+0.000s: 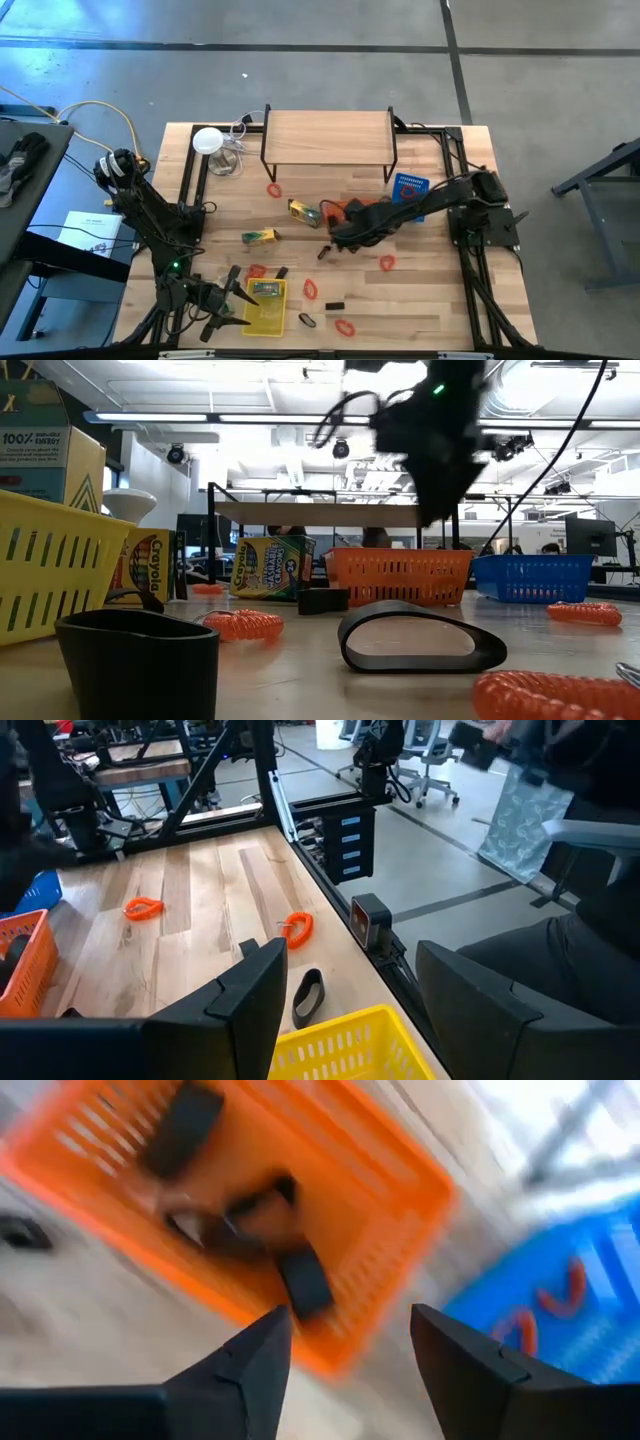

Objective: Pick & Place Office Desk Supplies
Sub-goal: Put the spring keychain into the blue bin

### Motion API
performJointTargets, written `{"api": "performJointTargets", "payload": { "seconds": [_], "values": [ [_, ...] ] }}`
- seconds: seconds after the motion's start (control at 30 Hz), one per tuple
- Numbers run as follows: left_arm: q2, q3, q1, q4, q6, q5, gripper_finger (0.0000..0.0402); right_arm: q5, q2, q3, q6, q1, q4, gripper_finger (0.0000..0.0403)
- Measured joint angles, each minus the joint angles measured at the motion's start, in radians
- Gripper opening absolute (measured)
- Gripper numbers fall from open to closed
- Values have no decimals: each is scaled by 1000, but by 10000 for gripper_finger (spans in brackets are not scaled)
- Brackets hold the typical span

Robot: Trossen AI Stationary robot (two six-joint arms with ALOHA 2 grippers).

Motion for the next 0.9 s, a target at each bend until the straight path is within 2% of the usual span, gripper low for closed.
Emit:
{"api": "performJointTargets", "payload": {
  "seconds": [0.1,0.23,0.4,0.53,0.67,0.9],
  "values": [
    [0,0,0,-2,0,0,213,-124,-37,0,105,37,-65,180],
    [0,0,0,-17,-2,0,213,-296,-62,0,195,140,-59,170],
    [0,0,0,-37,-49,-1,213,-312,-61,-40,278,259,-4,160],
    [0,0,0,-35,-51,-1,213,-308,-61,-113,315,299,135,151],
    [0,0,0,-32,-53,-1,213,-303,-61,-226,292,296,271,148],
    [0,0,1,-31,-7,-3,213,-285,-61,-354,290,246,334,148]
  ]
}}
